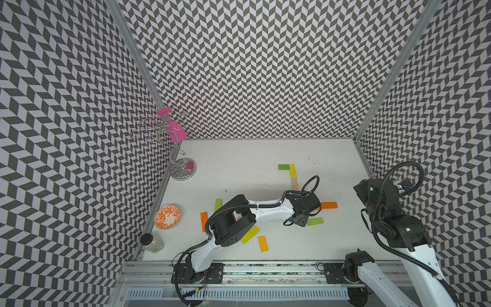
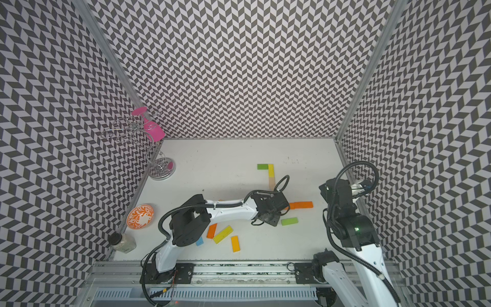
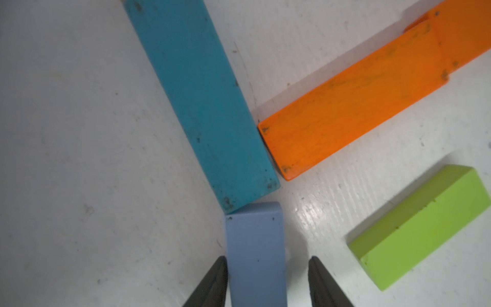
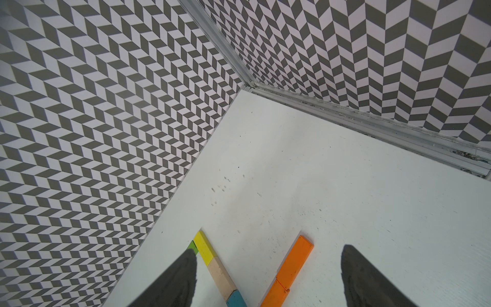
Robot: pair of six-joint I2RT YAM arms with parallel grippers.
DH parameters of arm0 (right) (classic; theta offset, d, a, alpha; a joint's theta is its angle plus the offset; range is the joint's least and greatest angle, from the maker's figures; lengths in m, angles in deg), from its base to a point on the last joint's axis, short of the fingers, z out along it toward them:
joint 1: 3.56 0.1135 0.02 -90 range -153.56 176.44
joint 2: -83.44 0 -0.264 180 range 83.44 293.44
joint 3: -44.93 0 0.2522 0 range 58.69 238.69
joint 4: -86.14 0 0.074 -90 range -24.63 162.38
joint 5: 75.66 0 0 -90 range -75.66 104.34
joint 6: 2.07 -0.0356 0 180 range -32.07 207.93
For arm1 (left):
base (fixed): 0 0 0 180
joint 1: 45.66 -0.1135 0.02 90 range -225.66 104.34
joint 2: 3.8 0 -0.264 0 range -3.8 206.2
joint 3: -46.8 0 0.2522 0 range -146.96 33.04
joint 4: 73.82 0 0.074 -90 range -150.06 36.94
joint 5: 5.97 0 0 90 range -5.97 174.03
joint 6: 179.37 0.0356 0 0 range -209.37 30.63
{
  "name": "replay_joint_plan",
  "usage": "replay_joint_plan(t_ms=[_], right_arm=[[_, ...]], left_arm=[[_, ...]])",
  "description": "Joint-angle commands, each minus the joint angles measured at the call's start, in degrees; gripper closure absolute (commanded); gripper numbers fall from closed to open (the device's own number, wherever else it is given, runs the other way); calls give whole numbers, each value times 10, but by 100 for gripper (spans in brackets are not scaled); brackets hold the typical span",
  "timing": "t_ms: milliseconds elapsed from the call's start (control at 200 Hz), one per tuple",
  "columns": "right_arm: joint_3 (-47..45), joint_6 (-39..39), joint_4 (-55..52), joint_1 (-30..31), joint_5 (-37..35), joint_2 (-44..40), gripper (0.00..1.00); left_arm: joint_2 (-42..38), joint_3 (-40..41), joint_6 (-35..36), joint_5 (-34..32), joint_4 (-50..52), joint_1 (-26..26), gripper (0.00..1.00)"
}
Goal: Assemble a giraffe with building blocks
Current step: Assemble the building block at the center of the board.
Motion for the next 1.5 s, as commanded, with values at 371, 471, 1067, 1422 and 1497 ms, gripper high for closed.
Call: replay_joint_plan(t_ms=[371, 471, 1067, 1422, 1497], right_arm=[[-2, 6, 26, -3, -3, 6, 17], [-3, 6, 27, -3, -2, 6, 17], [21, -69, -53, -3, -1, 36, 18], [-102, -200, -60, 20, 194, 115, 20], [-135, -250, -46, 54, 207, 102, 21]], left_arm=[[6, -31, 3, -5, 4, 0, 50], [4, -31, 4, -12, 7, -1, 50], [-216, 44, 20, -51, -37, 19, 22], [-478, 261, 14, -100, -76, -57, 18], [-514, 298, 15, -101, -75, -76, 18]])
